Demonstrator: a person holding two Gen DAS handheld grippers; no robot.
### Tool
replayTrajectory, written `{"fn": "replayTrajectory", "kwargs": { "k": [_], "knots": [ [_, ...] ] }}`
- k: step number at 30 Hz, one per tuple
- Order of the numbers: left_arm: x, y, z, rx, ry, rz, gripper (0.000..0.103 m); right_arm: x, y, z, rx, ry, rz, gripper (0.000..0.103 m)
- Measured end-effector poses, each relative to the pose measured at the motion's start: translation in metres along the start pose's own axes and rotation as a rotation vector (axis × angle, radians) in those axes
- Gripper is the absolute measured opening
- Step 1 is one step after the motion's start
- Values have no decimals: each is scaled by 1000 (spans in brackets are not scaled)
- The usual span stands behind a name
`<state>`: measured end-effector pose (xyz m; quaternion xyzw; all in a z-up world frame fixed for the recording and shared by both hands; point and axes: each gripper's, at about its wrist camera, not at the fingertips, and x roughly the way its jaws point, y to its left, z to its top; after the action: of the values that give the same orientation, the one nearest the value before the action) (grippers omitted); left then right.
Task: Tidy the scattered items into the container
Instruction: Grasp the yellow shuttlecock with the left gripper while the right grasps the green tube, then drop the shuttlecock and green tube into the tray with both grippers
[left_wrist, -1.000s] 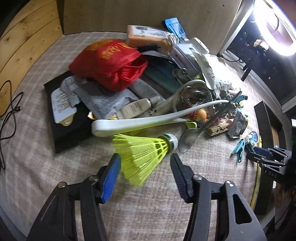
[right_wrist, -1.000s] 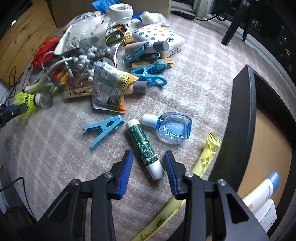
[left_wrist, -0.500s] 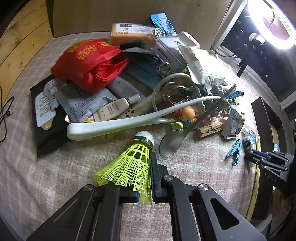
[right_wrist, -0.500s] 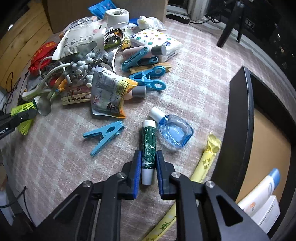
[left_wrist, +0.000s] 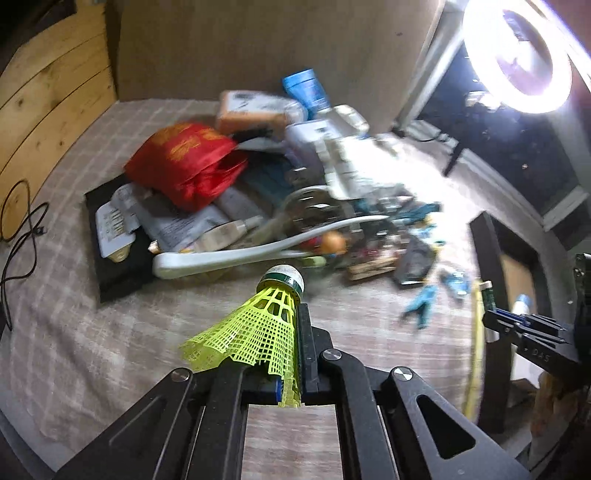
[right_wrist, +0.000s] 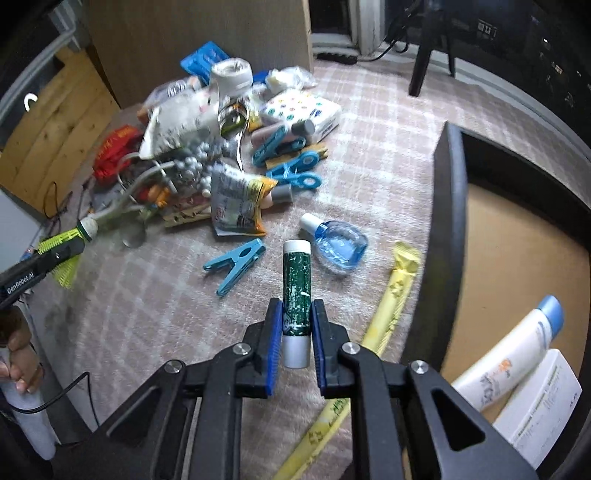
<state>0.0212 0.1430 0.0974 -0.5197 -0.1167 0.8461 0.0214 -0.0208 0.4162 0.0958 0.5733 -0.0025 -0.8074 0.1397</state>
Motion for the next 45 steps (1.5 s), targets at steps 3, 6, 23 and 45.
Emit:
{"fn": "replayTrajectory", "kwargs": {
  "k": [3, 6, 23, 45],
  "knots": [
    [-10, -26, -1, 42, -8, -34, 4, -14, 3, -4, 30, -25, 3, 15],
    [-14, -62, -1, 84, -3, -72, 4, -30, -22, -3, 58, -47, -14, 15],
    [6, -295, -46, 394, 112, -293, 5, -102, -190, -88, 341, -106, -197, 16],
    [2, -267, -42, 433, 51, -184, 60, -106, -170, -75, 282, -157, -152, 45]
  ]
}}
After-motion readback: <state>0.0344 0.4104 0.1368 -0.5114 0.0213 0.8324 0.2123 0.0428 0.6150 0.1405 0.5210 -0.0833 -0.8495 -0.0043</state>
